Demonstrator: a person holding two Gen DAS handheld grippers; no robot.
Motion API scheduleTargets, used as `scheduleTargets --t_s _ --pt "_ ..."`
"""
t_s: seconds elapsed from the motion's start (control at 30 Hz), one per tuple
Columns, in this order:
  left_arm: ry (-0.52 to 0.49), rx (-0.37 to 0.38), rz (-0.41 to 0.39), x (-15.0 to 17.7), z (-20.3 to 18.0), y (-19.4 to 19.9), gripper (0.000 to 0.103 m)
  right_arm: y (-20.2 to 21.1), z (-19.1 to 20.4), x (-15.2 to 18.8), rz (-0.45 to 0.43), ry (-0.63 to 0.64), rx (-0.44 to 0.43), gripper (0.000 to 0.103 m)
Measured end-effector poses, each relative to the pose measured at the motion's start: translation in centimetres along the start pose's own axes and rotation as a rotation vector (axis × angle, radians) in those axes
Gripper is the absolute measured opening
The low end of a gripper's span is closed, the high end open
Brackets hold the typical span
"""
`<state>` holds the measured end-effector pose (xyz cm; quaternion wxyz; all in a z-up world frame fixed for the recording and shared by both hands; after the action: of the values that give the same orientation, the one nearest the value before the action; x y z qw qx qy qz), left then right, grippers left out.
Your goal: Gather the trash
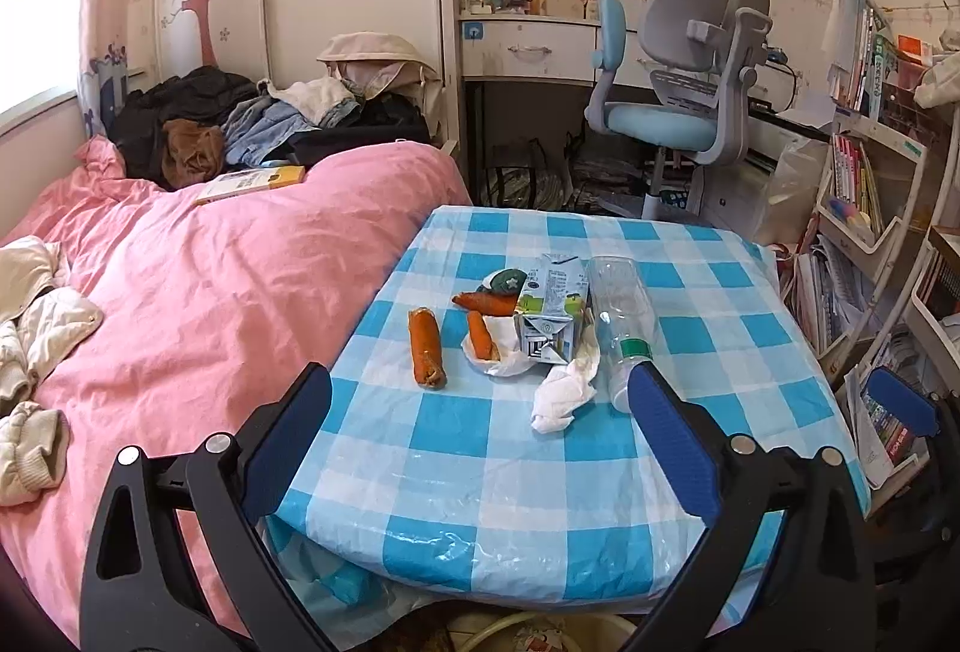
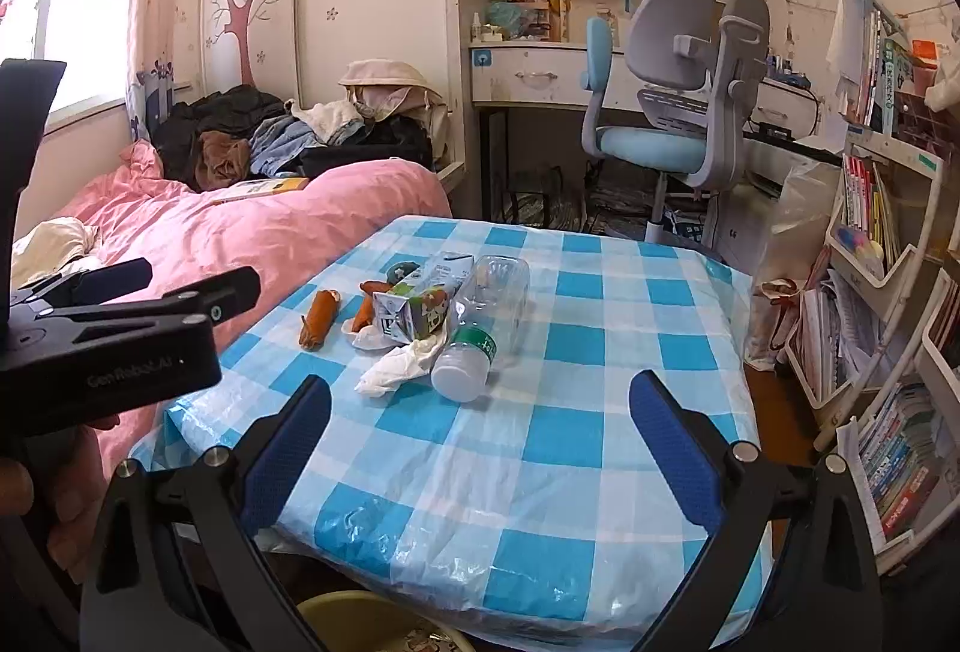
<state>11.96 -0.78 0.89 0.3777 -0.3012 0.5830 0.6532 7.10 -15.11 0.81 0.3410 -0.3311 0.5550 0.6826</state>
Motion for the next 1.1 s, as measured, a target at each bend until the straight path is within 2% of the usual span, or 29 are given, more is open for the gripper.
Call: scheduleTargets --t_s 0.8,1.1 --pt "0.002 -0.001 0.006 0.47 0.07 0.46 0.096 0.09 0.19 0.34 -0.014 0.015 0.016 0.095" --pt "0.025 0.020 0.008 0.24 0.46 0.48 0.096 -0.13 0.52 0.56 -0.008 0.024 0.022 0.095"
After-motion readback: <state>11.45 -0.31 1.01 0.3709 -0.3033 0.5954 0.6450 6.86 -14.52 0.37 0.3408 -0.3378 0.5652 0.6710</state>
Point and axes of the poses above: each gripper's, at about its wrist camera, not at the fingertips, and y roughly against the way its jaws point, z to its left, x to its underside, the point moved 3 cm from there along -y, roughly the way its jaws point, and after that the axes turned 8 degrees about -y, right-handed, at the moved point
